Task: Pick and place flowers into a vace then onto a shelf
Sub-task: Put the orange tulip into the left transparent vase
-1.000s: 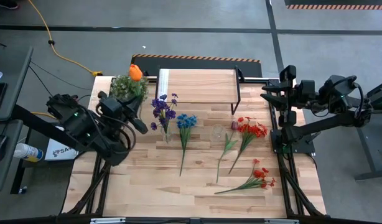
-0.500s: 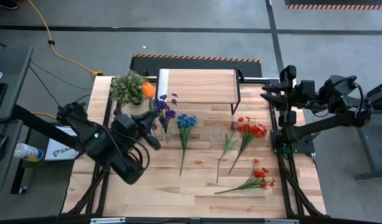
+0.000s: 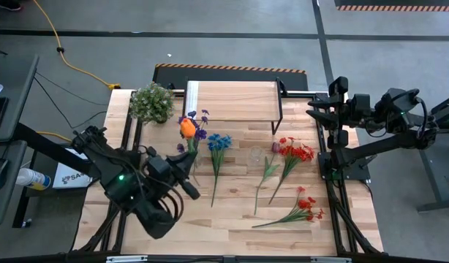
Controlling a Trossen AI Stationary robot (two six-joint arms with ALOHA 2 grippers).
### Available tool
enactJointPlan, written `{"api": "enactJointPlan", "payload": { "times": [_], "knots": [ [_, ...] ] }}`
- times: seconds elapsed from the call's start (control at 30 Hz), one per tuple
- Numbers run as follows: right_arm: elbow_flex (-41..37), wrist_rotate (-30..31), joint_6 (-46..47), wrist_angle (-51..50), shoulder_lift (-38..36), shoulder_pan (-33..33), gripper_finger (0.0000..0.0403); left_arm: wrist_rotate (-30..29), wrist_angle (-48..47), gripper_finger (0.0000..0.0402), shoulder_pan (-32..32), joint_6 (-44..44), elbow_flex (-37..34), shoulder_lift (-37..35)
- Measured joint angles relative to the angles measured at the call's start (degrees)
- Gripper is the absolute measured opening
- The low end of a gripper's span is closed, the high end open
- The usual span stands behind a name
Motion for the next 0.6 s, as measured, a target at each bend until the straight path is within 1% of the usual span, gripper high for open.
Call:
{"api": "enactJointPlan", "payload": {
  "times": [0.27, 0.4, 0.6],
  "knots": [
    [0.02, -0.67, 0.13, 0.00, 0.00, 0.00, 0.0094, -0.18, 19.32, 0.0041, -1.07, 21.27, 0.09, -0.07],
    [0.00, -0.85, 0.13, 0.00, 0.00, 0.02, 0.0094, -0.15, 25.00, 0.0041, -1.02, 28.53, 0.09, -0.07],
    [0.00, -0.87, 0.08, 0.00, 0.00, 0.01, 0.0094, -0.13, 31.62, 0.0041, -0.03, 37.17, 0.09, -0.09]
  ]
}}
